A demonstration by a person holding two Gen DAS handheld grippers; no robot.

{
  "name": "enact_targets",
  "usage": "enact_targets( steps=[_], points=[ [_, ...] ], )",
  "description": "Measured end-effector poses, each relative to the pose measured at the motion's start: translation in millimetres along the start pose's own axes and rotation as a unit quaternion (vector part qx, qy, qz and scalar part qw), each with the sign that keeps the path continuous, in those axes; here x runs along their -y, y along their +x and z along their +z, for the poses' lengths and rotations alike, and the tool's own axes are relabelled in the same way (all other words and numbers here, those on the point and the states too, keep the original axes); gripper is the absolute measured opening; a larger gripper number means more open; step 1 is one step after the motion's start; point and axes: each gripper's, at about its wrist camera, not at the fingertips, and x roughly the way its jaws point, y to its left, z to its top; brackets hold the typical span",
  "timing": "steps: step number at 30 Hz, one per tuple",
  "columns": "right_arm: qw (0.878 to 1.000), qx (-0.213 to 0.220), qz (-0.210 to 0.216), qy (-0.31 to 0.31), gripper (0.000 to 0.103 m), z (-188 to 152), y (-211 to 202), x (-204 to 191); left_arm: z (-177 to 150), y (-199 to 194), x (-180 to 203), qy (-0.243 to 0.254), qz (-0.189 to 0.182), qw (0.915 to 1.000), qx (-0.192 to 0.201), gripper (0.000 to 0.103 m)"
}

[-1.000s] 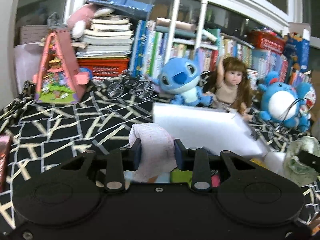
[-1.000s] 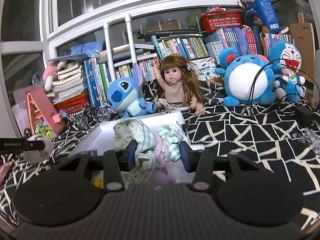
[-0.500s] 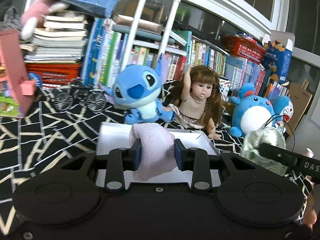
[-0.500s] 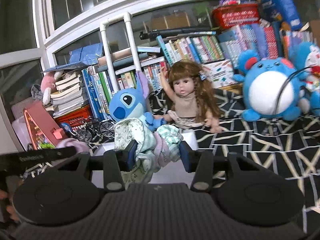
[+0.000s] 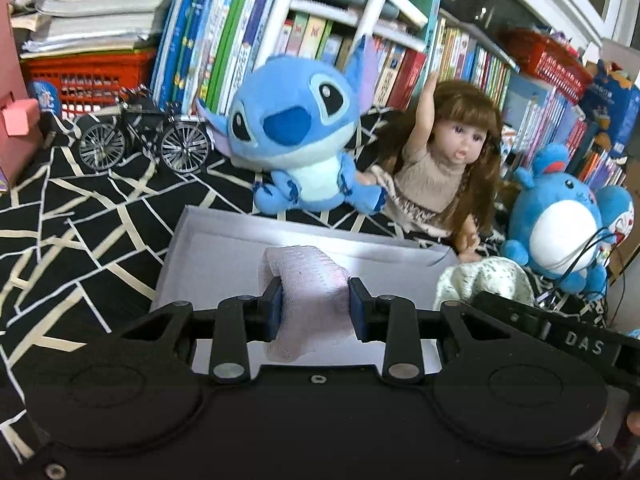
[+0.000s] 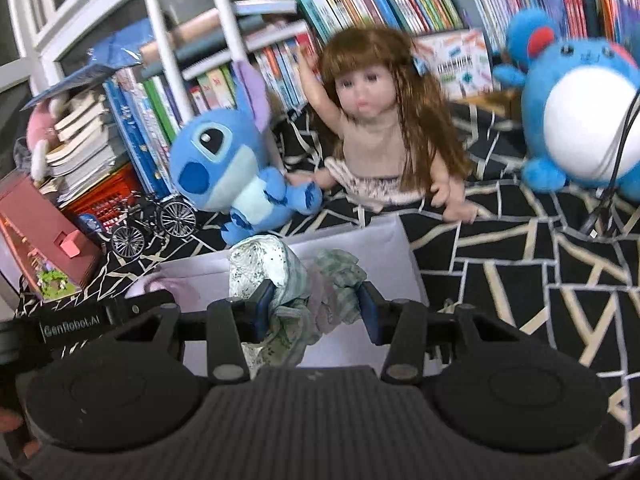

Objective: Organize soft objects
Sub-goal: 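Carry the sock with the left tool while the right tool carries the floral cloth to the white box, then open the left tool releasing the sock while the right tool releases the floral cloth into the box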

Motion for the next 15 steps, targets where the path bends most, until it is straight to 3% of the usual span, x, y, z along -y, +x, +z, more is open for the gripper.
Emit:
enact_targets(
  steps=[15],
  points=[
    [0.998,-0.048,-0.008,-0.025,0.050,-18,38,-6,-15,31,4,-0.003,-0.026,0.9975,-0.066,0.033]
  ],
)
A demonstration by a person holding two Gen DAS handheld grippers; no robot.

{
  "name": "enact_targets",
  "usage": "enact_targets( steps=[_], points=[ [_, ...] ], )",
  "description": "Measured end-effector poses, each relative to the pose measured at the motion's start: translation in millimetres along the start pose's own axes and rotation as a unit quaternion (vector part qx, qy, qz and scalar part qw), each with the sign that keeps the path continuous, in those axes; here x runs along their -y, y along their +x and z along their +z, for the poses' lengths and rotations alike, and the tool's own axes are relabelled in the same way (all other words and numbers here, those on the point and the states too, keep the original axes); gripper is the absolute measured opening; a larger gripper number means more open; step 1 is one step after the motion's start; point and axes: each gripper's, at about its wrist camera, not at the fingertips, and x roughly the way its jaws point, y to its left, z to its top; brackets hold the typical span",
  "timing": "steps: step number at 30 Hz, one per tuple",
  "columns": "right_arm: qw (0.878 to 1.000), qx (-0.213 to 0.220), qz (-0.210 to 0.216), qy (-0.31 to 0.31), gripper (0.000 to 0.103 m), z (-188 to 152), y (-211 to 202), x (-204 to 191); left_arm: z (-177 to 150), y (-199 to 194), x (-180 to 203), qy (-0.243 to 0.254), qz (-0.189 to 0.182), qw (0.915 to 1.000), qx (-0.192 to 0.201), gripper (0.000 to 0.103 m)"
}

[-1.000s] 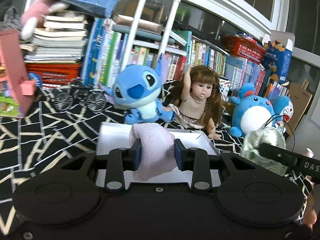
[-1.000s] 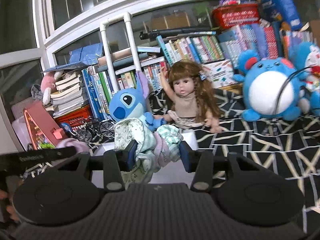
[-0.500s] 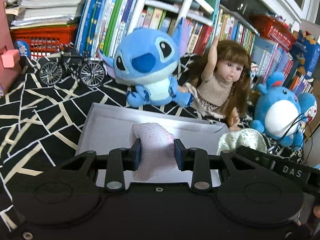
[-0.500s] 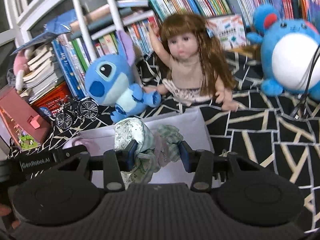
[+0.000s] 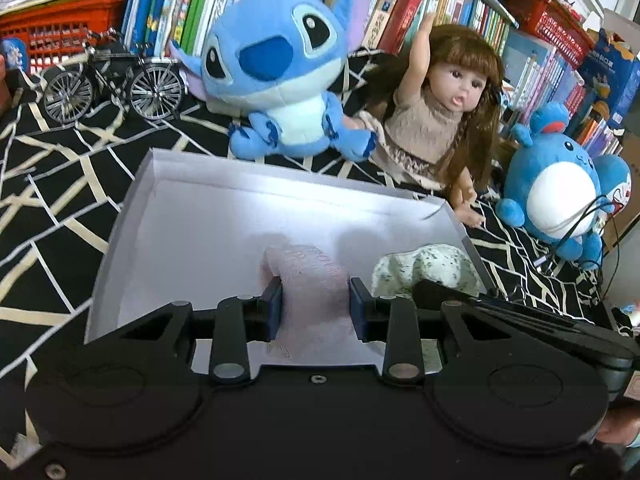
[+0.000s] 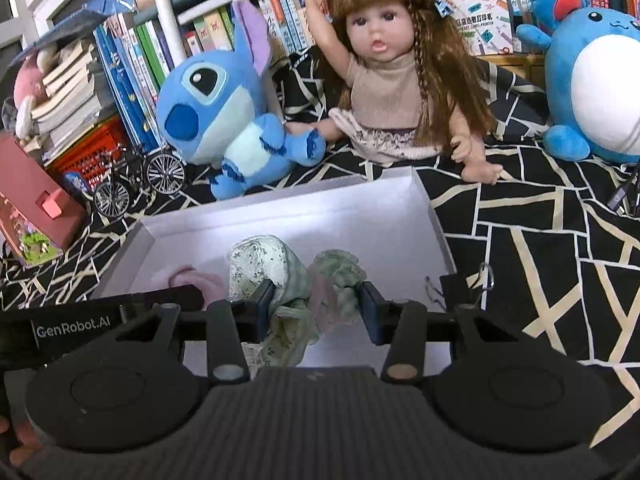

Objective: Organize soft objects
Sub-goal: 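Open the left tool releasing the sock while the right tool releases the floral cloth into the box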

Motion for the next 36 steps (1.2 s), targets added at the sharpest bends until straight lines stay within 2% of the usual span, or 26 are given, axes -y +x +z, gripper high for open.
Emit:
enact_targets(
  steps=[18,20,25,36],
  points=[
    [1.000,-0.004,0.005,-0.013,0.052,-7,6,-2,-2,10,-7,-0.014,-0.009,0.9997,-0.019,0.037],
    [1.000,-0.002,0.006,-0.014,0.056,-6,5,-2,-2,9,-7,-0.014,-0.010,0.9997,-0.020,0.038],
    [1.000,0.005,0.011,-0.013,0.066,-6,-2,-3,-3,1,-4,-0.007,-0.001,0.9999,-0.011,0.046],
    [0.998,0.049,0.023,-0.040,0.080,0,-52,-11,-8,-61,6,0.026,0.019,0.9982,0.051,0.079]
  ],
)
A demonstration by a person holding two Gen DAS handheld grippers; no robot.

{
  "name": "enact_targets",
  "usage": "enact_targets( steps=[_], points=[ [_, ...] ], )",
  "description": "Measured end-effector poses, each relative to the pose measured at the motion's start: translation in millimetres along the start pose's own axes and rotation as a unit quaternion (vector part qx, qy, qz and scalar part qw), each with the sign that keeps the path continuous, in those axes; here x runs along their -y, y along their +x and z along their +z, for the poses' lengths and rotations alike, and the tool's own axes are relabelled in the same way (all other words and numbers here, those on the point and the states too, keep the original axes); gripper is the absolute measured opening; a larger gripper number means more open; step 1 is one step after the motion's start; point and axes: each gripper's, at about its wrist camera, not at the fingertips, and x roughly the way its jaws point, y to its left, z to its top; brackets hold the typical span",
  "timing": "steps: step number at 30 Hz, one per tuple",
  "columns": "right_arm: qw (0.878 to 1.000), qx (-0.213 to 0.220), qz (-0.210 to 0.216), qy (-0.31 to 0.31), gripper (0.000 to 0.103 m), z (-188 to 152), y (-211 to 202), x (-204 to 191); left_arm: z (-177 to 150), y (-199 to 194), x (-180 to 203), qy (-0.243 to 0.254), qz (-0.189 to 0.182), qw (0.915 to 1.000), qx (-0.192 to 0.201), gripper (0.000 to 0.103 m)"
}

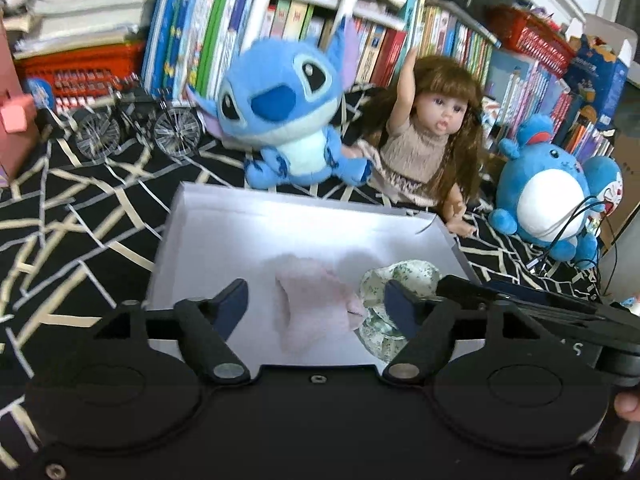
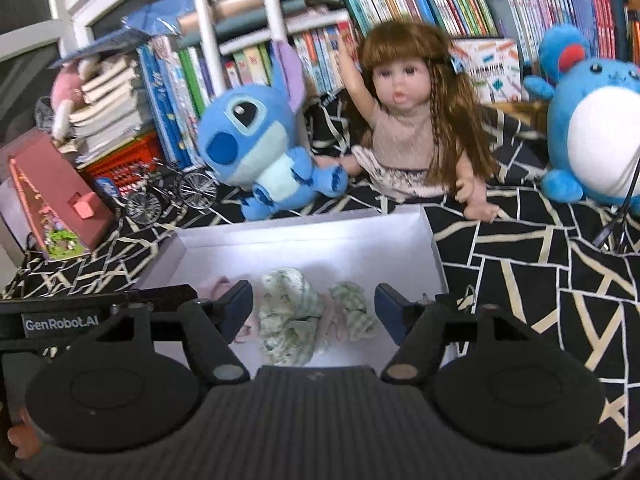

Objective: Organize soft objects
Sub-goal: 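Open the left tool releasing the sock while the right tool releases the floral cloth into the box, then move both tools back from the box to the pile of items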

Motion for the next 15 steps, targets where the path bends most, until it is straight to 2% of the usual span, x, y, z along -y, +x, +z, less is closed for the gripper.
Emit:
enact_targets(
  steps=[8,15],
  points=[
    [0.998,0.043,0.013,-0.043,0.088,-15,-48,-9,-17,-55,-11,0.010,-0.002,0.9993,0.037,0.083],
    [0.995,0.080,0.009,-0.057,0.092,-40,-84,-9,-50,-94,-29,0.021,0.036,0.9958,0.081,0.085]
  ],
)
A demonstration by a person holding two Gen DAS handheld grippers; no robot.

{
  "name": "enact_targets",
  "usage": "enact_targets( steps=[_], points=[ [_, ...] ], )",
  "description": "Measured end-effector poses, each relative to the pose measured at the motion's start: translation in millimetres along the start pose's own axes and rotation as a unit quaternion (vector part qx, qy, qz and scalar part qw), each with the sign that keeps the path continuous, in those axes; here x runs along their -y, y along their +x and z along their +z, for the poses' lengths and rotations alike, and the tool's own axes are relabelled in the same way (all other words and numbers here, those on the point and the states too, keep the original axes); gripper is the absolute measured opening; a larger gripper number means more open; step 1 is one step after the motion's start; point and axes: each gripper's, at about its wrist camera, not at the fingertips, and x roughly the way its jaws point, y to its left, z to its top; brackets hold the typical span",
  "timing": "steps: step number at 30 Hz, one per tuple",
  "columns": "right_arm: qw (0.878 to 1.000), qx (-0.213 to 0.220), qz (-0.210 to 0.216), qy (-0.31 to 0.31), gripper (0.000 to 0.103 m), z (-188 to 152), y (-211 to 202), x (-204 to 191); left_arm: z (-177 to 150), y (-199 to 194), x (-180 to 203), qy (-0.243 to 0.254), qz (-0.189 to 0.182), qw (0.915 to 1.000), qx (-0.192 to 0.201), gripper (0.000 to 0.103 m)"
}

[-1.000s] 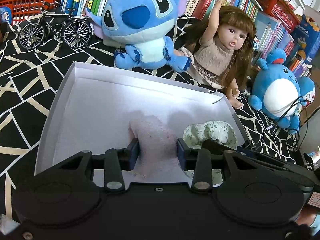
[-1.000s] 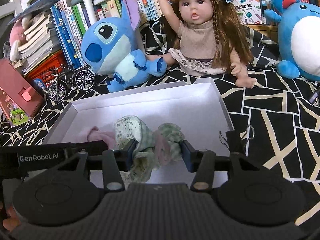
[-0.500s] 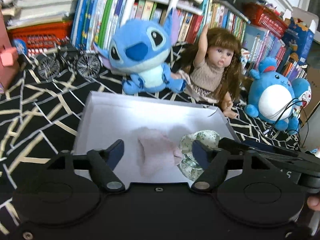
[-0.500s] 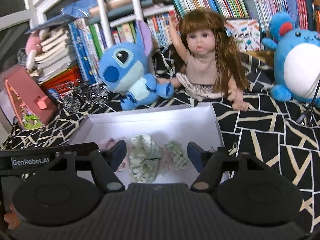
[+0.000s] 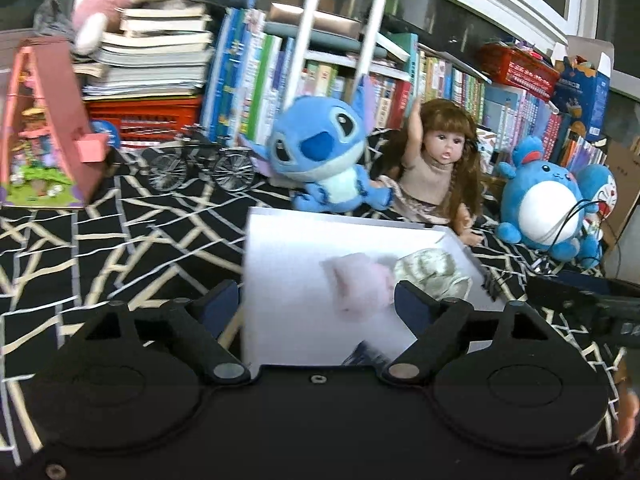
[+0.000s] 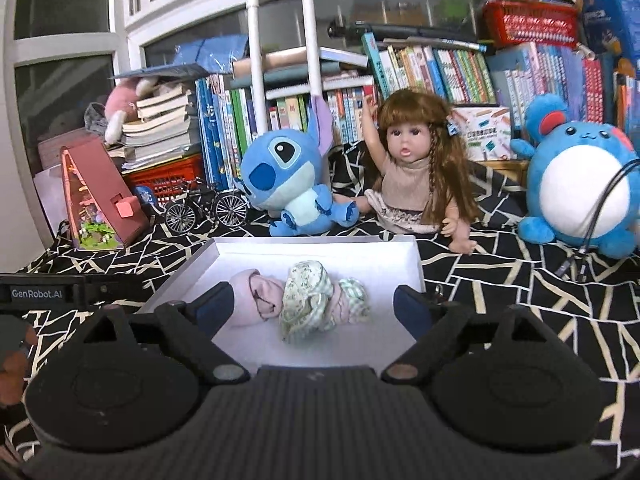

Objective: Organize soft objects
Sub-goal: 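Move both tools back from the box to the pile of items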

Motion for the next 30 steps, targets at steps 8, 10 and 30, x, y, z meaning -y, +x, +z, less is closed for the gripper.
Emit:
enact_targets(
  steps=[8,10,30],
  points=[
    [1.000,0.021,-0.010,0.007,0.095,-29,-32,4,-30,-29,-33,-0.037,0.017,0.9991,0.009,0.085],
    [1.000,0.023,-0.013,0.005,0.095,-37,-37,4,-38,-35,-38,-0.040,0.023,0.9989,0.012,0.085],
    [0.996,0.055,-0.061,-0.019,0.099,-101,-69,-2,-111,-60,-45,0.026,0.056,0.9980,0.009,0.076]
  ],
)
